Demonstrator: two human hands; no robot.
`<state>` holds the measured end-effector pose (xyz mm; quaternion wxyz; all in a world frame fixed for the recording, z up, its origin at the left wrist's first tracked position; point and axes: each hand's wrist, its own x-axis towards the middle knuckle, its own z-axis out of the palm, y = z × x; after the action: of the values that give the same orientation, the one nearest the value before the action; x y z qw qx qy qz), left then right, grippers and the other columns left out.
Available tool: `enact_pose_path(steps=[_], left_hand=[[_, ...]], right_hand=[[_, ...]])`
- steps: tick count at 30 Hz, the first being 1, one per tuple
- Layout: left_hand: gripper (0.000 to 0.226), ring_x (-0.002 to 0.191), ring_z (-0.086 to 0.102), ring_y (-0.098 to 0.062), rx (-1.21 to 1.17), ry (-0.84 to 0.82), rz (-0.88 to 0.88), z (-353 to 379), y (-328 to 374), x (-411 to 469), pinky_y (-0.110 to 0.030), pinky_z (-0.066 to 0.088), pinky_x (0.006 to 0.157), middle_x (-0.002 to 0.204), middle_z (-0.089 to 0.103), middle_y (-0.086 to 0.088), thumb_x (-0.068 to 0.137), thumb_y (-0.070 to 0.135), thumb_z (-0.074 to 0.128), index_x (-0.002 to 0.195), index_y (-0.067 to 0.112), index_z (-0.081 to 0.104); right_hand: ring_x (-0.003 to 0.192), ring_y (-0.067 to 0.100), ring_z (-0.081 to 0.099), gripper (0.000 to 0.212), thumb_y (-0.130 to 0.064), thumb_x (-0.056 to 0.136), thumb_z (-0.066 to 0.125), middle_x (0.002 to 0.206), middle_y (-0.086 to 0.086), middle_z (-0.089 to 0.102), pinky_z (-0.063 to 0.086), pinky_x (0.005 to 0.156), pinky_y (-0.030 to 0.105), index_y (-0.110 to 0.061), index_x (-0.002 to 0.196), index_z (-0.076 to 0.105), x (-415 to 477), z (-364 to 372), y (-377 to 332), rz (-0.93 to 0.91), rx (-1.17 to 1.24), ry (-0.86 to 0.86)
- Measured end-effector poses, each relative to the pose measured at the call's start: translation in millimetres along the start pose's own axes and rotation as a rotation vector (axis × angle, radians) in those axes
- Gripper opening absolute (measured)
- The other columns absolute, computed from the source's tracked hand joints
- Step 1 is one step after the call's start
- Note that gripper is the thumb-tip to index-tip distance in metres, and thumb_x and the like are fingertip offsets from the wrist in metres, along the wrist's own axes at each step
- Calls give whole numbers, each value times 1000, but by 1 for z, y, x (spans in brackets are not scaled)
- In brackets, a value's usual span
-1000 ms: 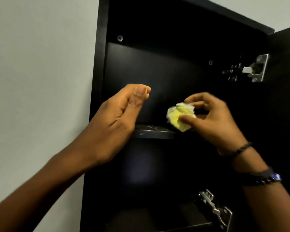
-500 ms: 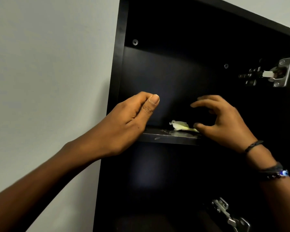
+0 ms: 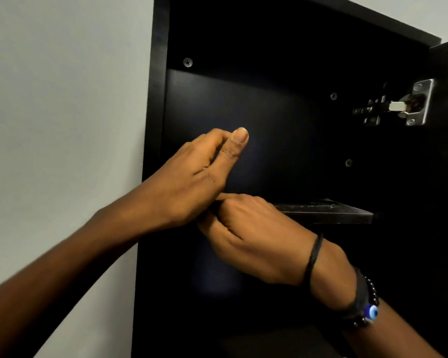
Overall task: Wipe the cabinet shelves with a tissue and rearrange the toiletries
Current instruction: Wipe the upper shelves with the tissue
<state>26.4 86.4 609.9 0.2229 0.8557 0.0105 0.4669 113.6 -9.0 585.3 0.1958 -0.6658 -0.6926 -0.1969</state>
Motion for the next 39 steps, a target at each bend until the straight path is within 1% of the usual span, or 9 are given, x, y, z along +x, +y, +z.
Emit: enact_pose_path(steps=[4,7,11,15,20,23,28,36,39], left_hand=[[78,100,58,-23,-54,-16,-2,4,-1,14,-28,49,80,108,62,-12,79,75,21,109,12,55],[70,96,59,7,-49,-120,-45,10,-11,13,-27,46,94,100,65,16,75,80,16,100,33,60],[85,110,56,-5,196,-367,-114,20,-17,7,-26,39,102,115,64,6,77,76,6,110,22,62],[88,113,48,2,238,-408,-174,21,-14,7,-16,25,96,121,57,18,76,74,-2,118,30,62],[103,109,57,-18,222,-316,-128,20,-25,6,-28,40,96,117,62,-7,71,84,-8,107,15,60],[86,111,56,-18,188,-298,-124,20,-27,4,-21,39,91,118,60,-5,64,90,-5,94,30,48],[77,115,53,-15,173,-293,-106,21,-24,3,-13,33,85,123,59,-3,73,83,-2,94,29,49],[86,110,52,-16,207,-157,-66,18,-17,7,-22,31,85,118,58,-6,76,75,4,105,13,56],[82,106,50,-14,186,-79,-77,3,-7,7,-23,27,90,113,56,-1,76,72,8,107,13,55]], right_hand=[[85,17,62,41,-46,95,22,91,-9,64,50,77,38,-23,97,56,-15,-6,17,41,-13,22],[106,26,62,54,-54,93,13,109,1,68,49,91,41,-28,114,55,-40,-27,74,357,-195,-42],[115,28,55,42,-40,101,16,127,7,58,43,99,42,-25,127,46,-60,-54,120,682,-336,-220],[120,25,54,47,-47,98,17,129,0,59,42,101,38,-30,124,52,-47,-32,90,574,-320,-77],[119,7,51,40,-44,98,21,127,-16,57,43,101,31,-33,123,50,-43,-17,40,172,-70,53],[102,27,60,36,-45,99,17,106,-1,65,48,87,42,-28,110,48,-44,-30,61,309,-222,-70],[113,37,50,34,-31,101,23,127,18,51,39,93,42,-15,130,33,-28,-56,121,686,-427,-368],[101,34,54,26,-28,102,21,109,11,58,44,90,46,-16,100,44,-34,-44,71,313,-356,-287],[106,35,52,22,-25,103,23,112,13,55,44,91,43,-15,112,41,-49,-62,85,486,-414,-307]])
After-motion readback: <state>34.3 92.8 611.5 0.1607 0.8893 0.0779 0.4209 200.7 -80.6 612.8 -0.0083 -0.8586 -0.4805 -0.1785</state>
